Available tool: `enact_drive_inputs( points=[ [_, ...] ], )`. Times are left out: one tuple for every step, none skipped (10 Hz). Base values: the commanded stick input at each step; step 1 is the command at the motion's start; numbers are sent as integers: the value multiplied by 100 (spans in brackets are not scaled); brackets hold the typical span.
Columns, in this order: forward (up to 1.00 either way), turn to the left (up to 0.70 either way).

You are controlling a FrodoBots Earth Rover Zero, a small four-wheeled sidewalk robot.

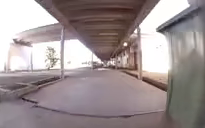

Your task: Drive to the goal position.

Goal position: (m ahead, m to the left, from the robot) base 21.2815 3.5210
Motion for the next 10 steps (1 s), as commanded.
enact_drive_inputs(
  points=[
    [93, 1],
    [93, 1],
    [93, 1],
    [93, 1],
    [93, 1],
    [93, 1],
    [93, 1],
    [93, 1],
    [93, 1],
    [93, 1]
  ],
)
